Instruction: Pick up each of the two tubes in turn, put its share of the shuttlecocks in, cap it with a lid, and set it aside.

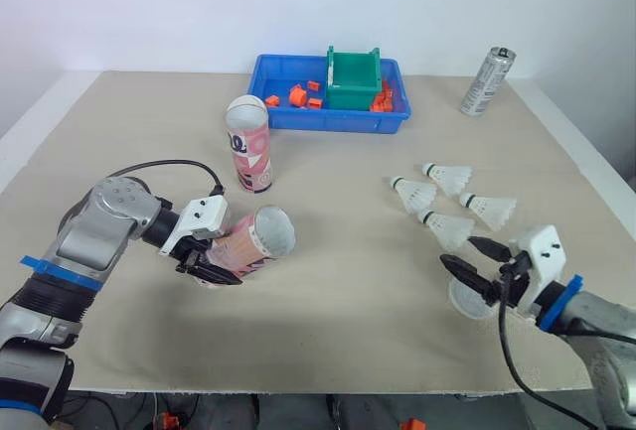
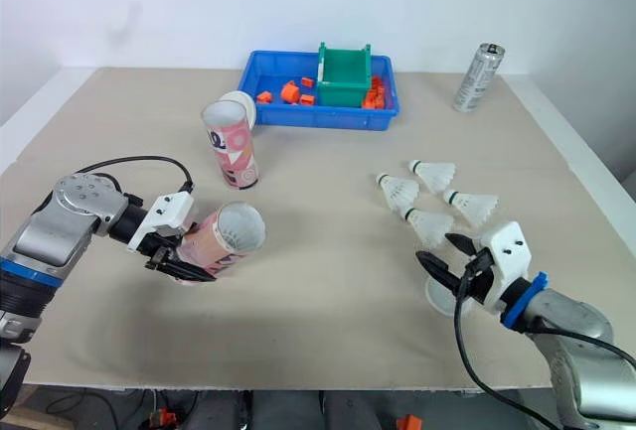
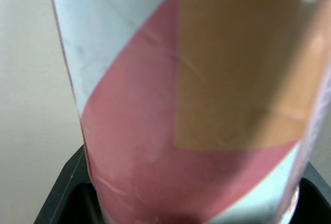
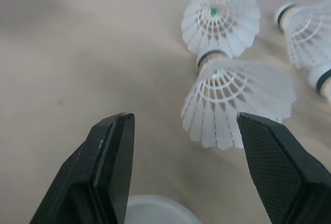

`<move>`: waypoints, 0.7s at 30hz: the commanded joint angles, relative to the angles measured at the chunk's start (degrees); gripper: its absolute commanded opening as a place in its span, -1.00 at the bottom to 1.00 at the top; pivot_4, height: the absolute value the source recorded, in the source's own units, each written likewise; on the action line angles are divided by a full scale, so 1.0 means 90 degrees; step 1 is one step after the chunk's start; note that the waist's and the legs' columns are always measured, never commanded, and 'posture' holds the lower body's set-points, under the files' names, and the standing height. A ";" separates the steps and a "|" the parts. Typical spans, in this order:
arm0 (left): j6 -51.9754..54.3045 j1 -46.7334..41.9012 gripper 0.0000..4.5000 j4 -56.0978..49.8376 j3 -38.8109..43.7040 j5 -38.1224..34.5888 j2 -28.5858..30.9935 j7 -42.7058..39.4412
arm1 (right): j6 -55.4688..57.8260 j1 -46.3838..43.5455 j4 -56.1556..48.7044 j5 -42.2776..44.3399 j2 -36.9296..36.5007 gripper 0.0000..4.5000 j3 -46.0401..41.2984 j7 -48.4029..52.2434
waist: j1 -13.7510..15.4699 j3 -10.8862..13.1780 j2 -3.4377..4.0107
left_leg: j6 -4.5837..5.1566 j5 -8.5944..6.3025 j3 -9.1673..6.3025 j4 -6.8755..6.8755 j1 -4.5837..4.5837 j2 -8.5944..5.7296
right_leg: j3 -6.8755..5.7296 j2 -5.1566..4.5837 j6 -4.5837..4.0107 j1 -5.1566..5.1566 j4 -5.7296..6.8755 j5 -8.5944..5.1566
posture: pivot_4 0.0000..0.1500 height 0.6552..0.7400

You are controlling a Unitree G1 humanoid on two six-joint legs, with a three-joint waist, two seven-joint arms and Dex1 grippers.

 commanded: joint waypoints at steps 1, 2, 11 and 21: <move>-0.0066 -0.0064 0.31 -0.0037 0.0090 -0.0020 -0.0008 0.0033 | -0.0261 -0.0194 0.0188 -0.0096 0.0001 0.52 0.0037 -0.0013 | 0.0000 0.0000 0.0000 | 0.0000 0.0000 0.0000 0.0000 0.0000 0.0000 | 0.0000 0.0000 0.0000 0.0000 0.0000 0.0000 | 1.00 0.79; -0.0060 -0.0040 0.31 -0.0062 0.0100 -0.0027 0.0004 0.0041 | -0.0296 -0.0238 0.0252 -0.0103 0.0005 0.52 0.0058 -0.0010 | 0.0000 0.0000 0.0000 | 0.0000 0.0000 0.0000 -0.0001 0.0000 0.0000 | 0.0000 0.0000 0.0000 0.0000 0.0000 0.0000 | 1.00 0.79; 0.0004 0.0037 0.31 -0.0161 0.0139 -0.0058 0.0050 0.0084 | -0.0497 -0.0739 0.0769 -0.0240 0.0082 0.52 0.0425 -0.0004 | 0.0000 0.0000 0.0000 | 0.0000 0.0000 0.0000 -0.0001 0.0000 0.0000 | 0.0000 0.0001 0.0000 0.0000 0.0000 -0.0001 | 1.00 0.79; 0.0022 0.0082 0.31 -0.0256 0.0170 -0.0073 0.0103 0.0130 | -0.0792 -0.1039 0.1254 -0.0335 0.0184 -0.97 0.0646 0.0034 | 0.0000 0.0000 0.0000 | 0.0000 0.0000 -0.0001 -0.0003 -0.0001 0.0000 | -0.0001 0.0002 0.0001 0.0000 0.0000 -0.0002 | 1.00 0.79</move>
